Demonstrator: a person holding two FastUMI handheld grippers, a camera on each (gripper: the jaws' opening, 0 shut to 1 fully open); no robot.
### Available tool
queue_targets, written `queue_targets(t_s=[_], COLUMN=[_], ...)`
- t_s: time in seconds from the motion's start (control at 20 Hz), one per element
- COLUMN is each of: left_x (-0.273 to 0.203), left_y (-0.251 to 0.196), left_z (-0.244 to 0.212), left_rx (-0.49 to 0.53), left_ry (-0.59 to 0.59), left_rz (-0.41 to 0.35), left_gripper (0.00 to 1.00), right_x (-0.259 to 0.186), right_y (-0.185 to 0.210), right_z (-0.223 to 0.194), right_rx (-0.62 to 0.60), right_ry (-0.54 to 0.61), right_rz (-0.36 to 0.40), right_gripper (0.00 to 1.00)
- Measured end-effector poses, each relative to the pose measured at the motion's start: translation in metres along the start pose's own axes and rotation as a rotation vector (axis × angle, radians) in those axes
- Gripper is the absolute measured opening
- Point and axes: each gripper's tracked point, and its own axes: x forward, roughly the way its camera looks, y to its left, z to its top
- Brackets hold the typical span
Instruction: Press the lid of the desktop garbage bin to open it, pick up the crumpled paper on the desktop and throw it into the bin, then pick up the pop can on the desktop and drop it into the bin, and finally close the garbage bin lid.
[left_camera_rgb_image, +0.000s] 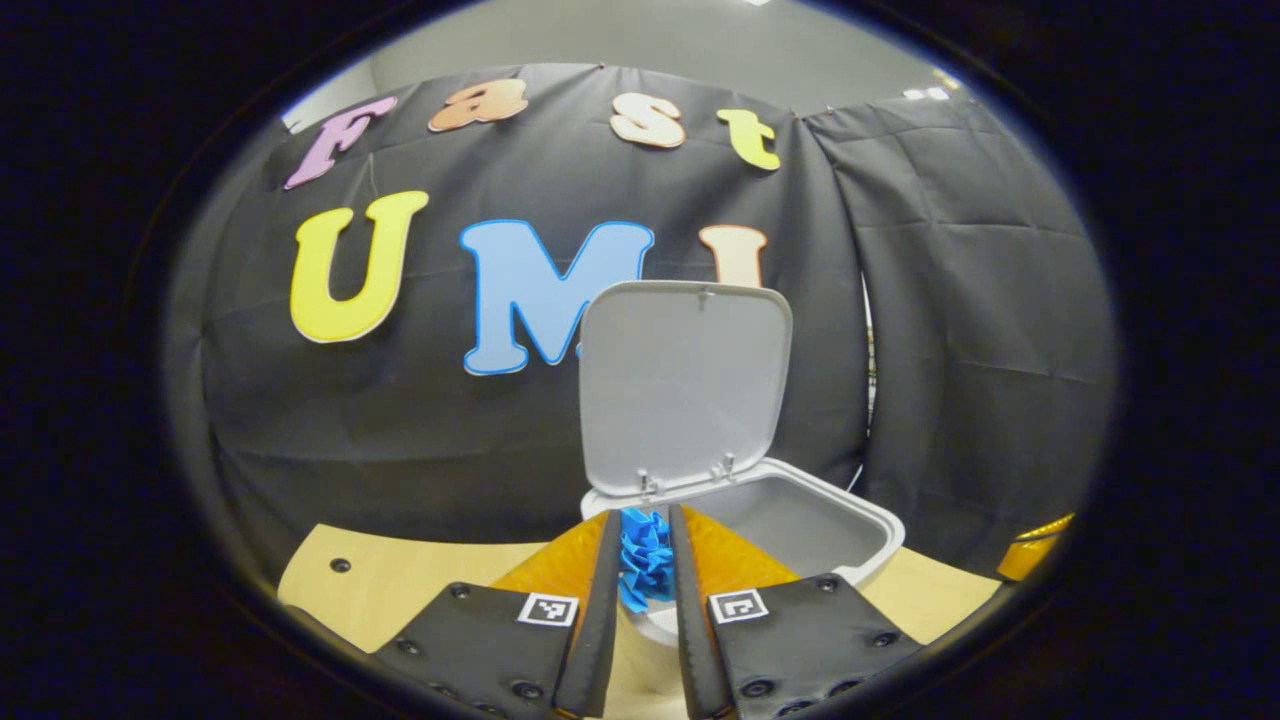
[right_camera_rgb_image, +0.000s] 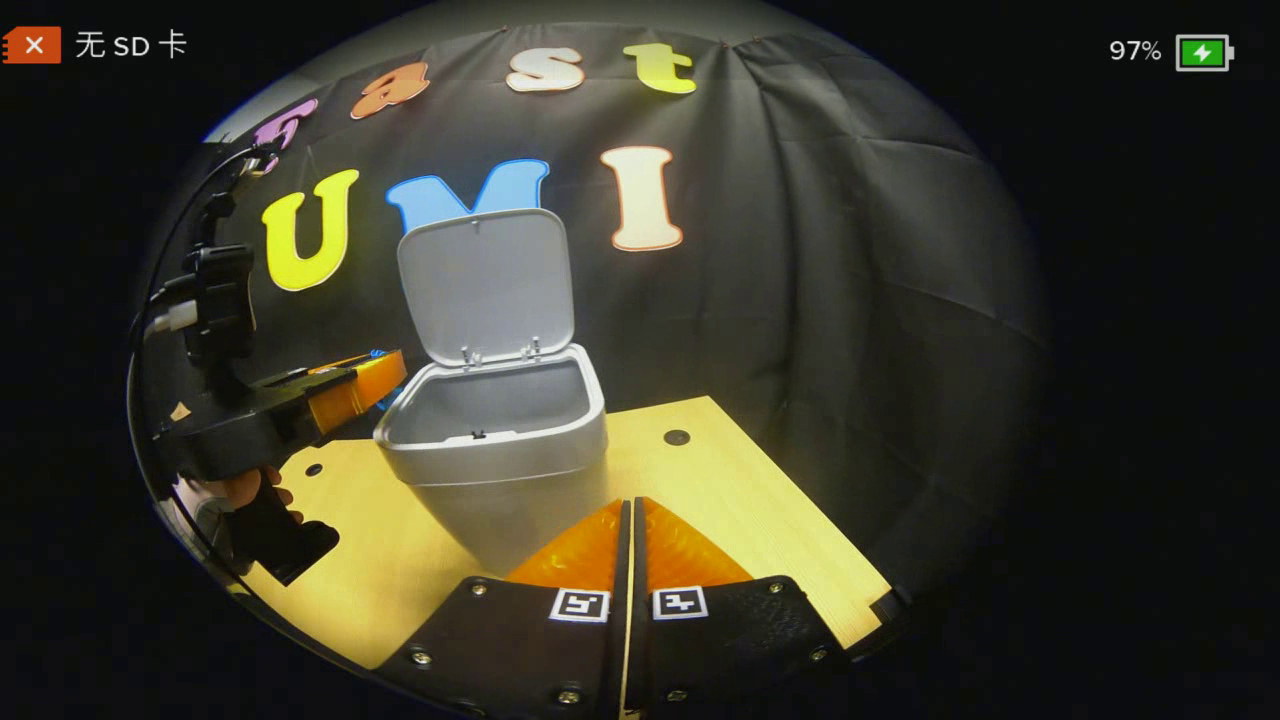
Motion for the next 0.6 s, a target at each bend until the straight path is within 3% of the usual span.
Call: queue_targets(t_s=[0.25, 0.4, 0.6], left_x=[0.012, 0.015, 0.015], left_y=[-0.015, -0.014, -0.009], left_z=[-0.002, -0.007, -0.008], left_rx=[0.017, -0.005, -0.016], left_ry=[0.002, 0.01, 0.018], left_rz=[-0.028, -0.032, -0.03], left_gripper=[0.36, 0.58, 0.7], right_x=[-0.004, -0.006, -0.005], right_y=[-0.011, -0.01, -0.008], right_z=[-0.008, -0.011, -0.012], right_rx=[0.033, 0.036, 0.033], right_ry=[0.014, 0.022, 0.03], right_rz=[-0.042, -0.048, -0.042], right_gripper=[0.02, 0.02, 0.02])
